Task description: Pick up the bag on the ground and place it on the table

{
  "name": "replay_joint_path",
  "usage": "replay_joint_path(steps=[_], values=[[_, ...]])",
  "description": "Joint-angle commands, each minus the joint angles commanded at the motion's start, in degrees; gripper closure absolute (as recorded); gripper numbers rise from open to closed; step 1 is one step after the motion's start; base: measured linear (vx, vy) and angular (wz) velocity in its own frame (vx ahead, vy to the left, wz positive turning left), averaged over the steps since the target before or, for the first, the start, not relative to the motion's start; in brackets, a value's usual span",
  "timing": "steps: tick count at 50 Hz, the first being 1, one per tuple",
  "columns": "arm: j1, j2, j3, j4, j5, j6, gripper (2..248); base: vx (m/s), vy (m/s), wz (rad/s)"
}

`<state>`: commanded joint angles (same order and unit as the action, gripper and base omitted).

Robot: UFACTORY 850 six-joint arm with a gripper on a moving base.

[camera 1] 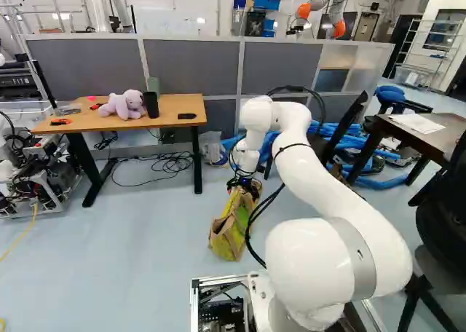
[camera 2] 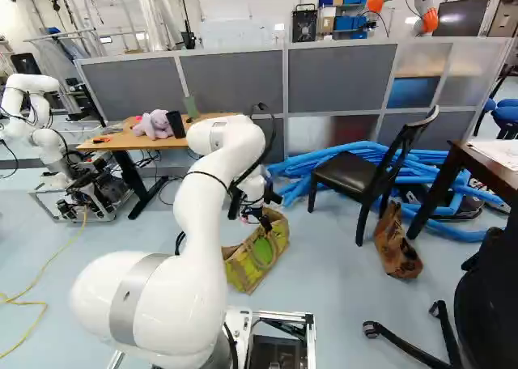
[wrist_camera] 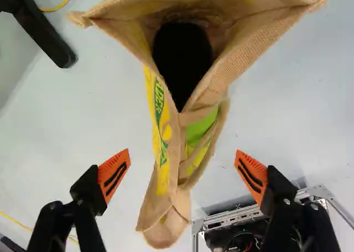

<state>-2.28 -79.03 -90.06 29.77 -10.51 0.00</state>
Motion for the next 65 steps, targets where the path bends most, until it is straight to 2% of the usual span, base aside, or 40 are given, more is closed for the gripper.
replay_joint_path(steps=[65], values=[[0.0, -14.2, -13.4, 0.0, 0.0, 0.0, 3, 0.0, 0.0, 0.0]])
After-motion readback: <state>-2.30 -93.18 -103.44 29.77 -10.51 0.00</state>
